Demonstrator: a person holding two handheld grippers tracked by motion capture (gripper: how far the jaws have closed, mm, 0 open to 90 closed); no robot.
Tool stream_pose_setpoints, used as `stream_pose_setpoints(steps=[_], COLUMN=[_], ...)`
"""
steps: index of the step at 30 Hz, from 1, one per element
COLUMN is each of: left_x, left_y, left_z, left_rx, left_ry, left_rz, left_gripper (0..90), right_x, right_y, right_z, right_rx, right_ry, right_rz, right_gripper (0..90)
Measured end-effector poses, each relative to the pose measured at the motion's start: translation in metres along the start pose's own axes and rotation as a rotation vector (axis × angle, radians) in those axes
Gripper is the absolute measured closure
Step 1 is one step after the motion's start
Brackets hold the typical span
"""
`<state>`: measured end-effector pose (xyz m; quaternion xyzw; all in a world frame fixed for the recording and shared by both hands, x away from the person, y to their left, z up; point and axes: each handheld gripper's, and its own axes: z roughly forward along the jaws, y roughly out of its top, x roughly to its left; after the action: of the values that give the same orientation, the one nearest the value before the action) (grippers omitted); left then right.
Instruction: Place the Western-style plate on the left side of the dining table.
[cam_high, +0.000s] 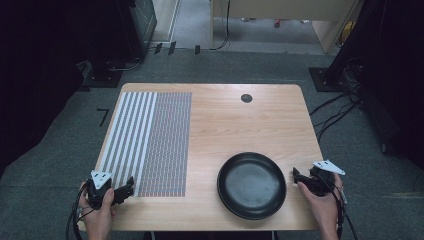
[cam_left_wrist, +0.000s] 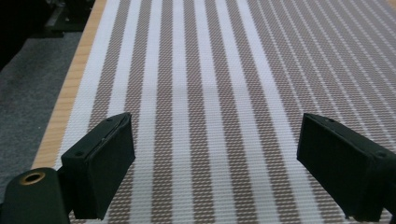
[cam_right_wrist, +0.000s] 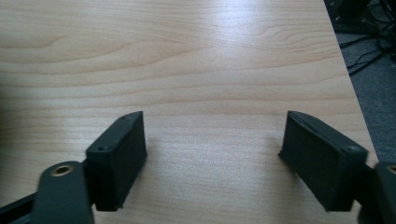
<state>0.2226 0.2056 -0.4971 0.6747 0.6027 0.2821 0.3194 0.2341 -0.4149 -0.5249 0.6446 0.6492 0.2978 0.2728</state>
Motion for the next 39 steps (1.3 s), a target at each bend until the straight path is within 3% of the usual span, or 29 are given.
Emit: stream_pose_setpoints(steps=[10, 12, 15, 22, 29, 32, 39], left_x=[-0.015, -0.018, -0.032, -0.053, -0.076, -0.086, -0.103], left_y=[0.024, 0.029, 0.042, 0.055, 0.057, 0.054, 0.054], left_z=[-0.001, 0.001, 0.002, 0.008, 0.015, 0.02, 0.015], left_rx=[-0.003, 0.004, -0.011, -0.027, -0.055, -0.037, -0.052], left_ry=[-0.03, -0.073, -0.104, -0.139, -0.205, -0.23, -0.283], left_rz=[0.009, -0.011, 0.005, 0.018, 0.027, 0.057, 0.073], left_gripper=[10.5, 10.5, 10.0, 10.1, 10.1, 10.1, 10.1], right_x=[-0.003, -0.004, -0.005, -0.004, -0.004, -0.003, -0.003], right_y=[0.0, 0.001, 0.001, 0.002, 0.002, 0.002, 0.004], right_z=[0.001, 0.001, 0.001, 0.002, 0.002, 0.002, 0.001], right_rx=[0.006, 0.005, 0.002, 0.006, 0.007, 0.006, 0.022], right_ry=[0.012, 0.022, 0.025, 0.01, 0.0, -0.005, -0.002], right_rz=[-0.001, 0.001, 0.007, -0.002, 0.004, 0.005, 0.018], right_gripper=[14.0, 13.7, 14.1, 14.3, 14.3, 14.1, 14.6])
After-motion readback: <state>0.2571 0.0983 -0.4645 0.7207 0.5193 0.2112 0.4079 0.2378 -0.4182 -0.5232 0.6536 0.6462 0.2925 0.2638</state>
